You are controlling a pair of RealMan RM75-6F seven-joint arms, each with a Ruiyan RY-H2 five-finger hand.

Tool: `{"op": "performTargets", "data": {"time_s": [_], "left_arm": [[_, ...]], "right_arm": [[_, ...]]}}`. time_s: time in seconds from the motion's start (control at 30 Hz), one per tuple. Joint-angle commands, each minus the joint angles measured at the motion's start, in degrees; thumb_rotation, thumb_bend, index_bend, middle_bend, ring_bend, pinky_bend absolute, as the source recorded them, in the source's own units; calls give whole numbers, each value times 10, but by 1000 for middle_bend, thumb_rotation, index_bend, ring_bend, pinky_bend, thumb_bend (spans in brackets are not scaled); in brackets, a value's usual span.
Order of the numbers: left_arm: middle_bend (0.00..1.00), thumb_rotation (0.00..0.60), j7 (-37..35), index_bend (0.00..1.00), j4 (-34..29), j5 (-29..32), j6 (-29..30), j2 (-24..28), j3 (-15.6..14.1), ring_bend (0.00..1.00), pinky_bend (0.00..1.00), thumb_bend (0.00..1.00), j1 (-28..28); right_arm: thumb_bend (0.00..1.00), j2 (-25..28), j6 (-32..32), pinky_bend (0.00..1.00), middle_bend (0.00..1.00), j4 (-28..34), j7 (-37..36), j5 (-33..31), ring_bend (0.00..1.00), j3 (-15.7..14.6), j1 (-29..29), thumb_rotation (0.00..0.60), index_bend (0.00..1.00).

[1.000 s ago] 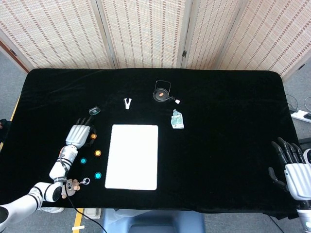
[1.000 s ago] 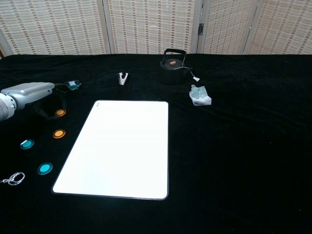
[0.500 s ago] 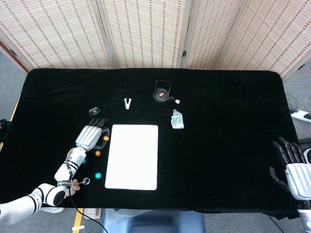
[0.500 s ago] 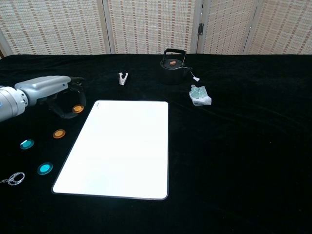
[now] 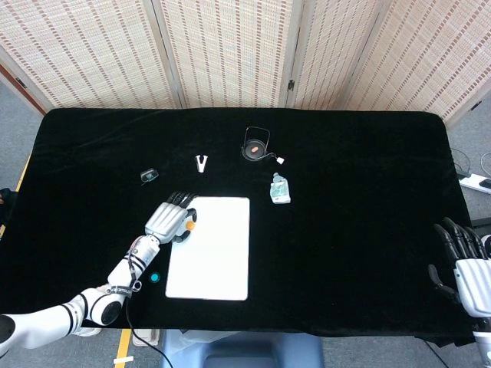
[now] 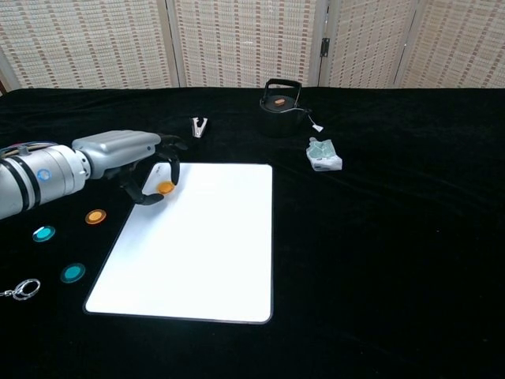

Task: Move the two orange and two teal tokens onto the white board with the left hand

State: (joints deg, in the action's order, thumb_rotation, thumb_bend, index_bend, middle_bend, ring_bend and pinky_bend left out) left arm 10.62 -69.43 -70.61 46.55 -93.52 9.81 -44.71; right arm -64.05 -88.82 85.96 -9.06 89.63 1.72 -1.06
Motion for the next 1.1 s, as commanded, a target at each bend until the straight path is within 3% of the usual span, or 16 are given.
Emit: {"op": "performTargets", "data": {"time_s": [0.03, 0.33, 0.67, 0.87, 1.1], "left_arm": [[98, 600, 16, 393, -9, 15, -5, 1, -2, 0, 0, 432, -3], [91, 600, 9, 444, -48, 10, 35, 40, -15, 0, 0, 433, 26], [91, 600, -17, 469, -76, -40, 90, 89, -69, 0, 0, 433, 84], [90, 600, -28, 469, -65, -55, 102, 86, -87, 0, 0, 432, 103], [90, 600, -33, 441, -42, -57, 102, 70, -85, 0, 0, 432, 108]], "right_arm": [[510, -1, -1, 0, 1, -2, -2, 0, 34, 0, 1, 600, 0], [511, -2, -3, 0, 1, -2, -3, 6, 34, 0, 0, 600, 0], [511, -3, 1, 0, 1, -1, 0, 12, 33, 0, -6, 600, 0], [511, -3, 4, 0, 1, 2, 3, 14, 32, 1, -10, 600, 0], [511, -1, 3, 0, 1, 5, 7, 15, 30, 0, -11, 600, 0]]}}
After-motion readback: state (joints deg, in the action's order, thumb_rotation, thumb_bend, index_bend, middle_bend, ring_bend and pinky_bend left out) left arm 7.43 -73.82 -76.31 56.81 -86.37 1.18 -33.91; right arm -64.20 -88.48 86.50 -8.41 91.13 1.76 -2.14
